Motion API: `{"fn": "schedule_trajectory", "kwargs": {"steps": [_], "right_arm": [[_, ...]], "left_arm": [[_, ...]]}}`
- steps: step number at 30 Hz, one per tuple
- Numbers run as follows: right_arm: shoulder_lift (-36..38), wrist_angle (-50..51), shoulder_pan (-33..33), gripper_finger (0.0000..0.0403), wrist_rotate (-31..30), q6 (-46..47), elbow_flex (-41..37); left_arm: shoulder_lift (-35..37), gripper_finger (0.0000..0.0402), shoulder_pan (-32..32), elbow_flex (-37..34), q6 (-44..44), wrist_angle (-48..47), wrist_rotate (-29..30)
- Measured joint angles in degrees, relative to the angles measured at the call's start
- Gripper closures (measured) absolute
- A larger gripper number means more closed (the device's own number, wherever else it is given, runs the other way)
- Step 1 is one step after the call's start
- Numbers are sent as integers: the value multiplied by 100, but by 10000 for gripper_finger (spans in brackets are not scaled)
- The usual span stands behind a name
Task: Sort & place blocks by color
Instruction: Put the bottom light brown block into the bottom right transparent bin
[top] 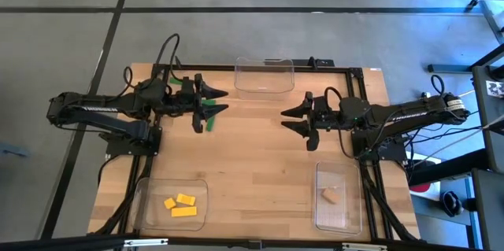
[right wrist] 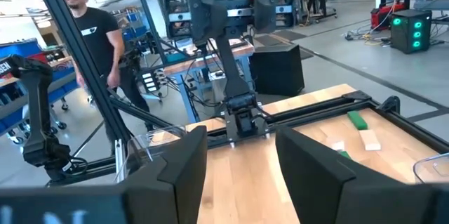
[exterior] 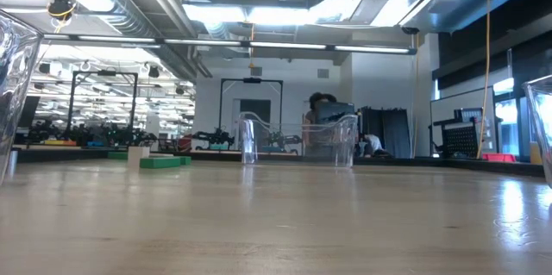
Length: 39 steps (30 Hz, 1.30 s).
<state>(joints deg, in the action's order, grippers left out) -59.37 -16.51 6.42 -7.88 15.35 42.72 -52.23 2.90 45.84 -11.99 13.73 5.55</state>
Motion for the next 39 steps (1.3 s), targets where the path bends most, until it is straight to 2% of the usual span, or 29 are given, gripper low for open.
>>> {"fn": "schedule_trajectory", "kwargs": {"steps": [5,7,10,14,18,22,26,33,39], "right_arm": [[1,0,0,228,-2,0,0],[0,5,0,228,-4,68,0],[1,11,0,228,-4,94,0],[0,13,0,228,-5,98,0],[0,11,0,228,-6,101,0],[0,11,0,228,-6,103,0],[0,9,0,228,-24,105,0],[0,9,0,228,-157,107,0],[0,9,2,228,-157,109,0]], "left_arm": [[-39,198,74,12,-952,-263,937],[-44,198,255,141,-1151,-1002,1268],[-105,198,677,492,-1574,-2623,1669],[-358,193,1358,575,-2014,-4556,1692],[-616,168,1983,174,-2371,-5352,1387],[-825,139,2393,-405,-2734,-5364,1059],[-972,123,2634,-843,-3102,-5121,1047],[-1262,122,2937,-1499,-3873,-4270,1151],[-1729,120,3087,-1687,-3891,-3529,1190]]}}
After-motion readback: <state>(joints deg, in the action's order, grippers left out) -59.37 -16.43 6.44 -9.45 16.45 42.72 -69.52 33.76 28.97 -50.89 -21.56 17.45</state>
